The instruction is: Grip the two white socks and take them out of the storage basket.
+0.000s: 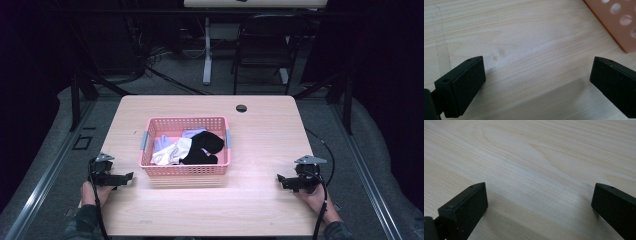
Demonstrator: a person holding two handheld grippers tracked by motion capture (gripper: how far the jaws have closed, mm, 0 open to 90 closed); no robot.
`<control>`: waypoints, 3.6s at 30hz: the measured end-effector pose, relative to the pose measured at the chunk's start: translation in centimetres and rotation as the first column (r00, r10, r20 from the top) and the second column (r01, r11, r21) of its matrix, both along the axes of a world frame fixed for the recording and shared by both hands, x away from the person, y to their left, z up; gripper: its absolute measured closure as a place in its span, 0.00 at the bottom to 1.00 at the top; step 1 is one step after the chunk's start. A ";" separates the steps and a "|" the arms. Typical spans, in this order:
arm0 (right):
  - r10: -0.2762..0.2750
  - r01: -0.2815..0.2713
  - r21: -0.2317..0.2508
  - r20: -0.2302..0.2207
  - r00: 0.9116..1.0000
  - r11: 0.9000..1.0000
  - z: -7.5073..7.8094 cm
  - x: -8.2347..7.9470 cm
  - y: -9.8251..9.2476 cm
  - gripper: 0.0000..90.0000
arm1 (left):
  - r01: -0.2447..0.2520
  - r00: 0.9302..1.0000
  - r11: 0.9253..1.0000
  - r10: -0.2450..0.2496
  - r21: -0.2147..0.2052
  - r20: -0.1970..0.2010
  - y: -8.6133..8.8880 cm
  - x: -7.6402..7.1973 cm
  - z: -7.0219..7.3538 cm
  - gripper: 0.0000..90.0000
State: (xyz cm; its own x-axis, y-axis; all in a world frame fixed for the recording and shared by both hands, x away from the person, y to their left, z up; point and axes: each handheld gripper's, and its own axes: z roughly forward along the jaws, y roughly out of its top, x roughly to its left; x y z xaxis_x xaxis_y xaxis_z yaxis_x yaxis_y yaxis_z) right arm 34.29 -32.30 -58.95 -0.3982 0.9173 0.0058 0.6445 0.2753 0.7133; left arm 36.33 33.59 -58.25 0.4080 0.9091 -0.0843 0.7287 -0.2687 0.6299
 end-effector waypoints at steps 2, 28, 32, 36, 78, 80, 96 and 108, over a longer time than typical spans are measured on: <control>-0.001 0.001 0.000 -0.002 1.000 1.000 0.0 0.0 0.0 0.00 | 0.008 1.000 1.000 -0.009 -0.022 -0.016 0.1 0.1 0.3 0.00; -0.002 0.002 -0.001 -0.002 1.000 1.000 0.0 0.0 0.0 0.00 | 0.121 0.991 0.992 -0.119 -0.032 0.059 -1.8 2.2 11.7 0.00; -0.002 0.002 0.000 -0.001 1.000 1.000 0.0 0.0 0.0 0.00 | 0.156 0.985 0.988 -0.155 -0.005 0.074 -3.5 3.2 13.4 0.00; -0.002 0.002 0.000 -0.001 1.000 1.000 0.0 0.0 0.0 0.00 | 0.216 0.975 0.976 -0.217 0.019 0.053 -5.8 4.4 14.5 0.00; 0.000 0.000 -0.006 -0.003 1.000 1.000 0.0 -0.1 0.0 0.00 | 0.359 0.886 0.909 -0.260 0.212 -0.385 -16.8 9.9 6.1 0.72; -0.001 0.001 0.003 0.000 1.000 1.000 0.0 -0.1 0.0 0.00 | 0.357 0.890 0.908 -0.259 0.219 -0.377 -16.7 9.9 6.2 0.78; 0.001 -0.001 0.000 -0.003 1.000 1.000 0.0 -0.1 0.0 0.00 | 0.359 0.903 0.906 -0.276 0.226 -0.328 -15.5 9.4 8.1 0.84; 0.001 -0.001 0.000 -0.003 1.000 1.000 0.0 -0.1 0.0 0.00 | 0.346 0.902 0.916 -0.265 0.202 -0.339 -15.2 9.5 7.8 0.76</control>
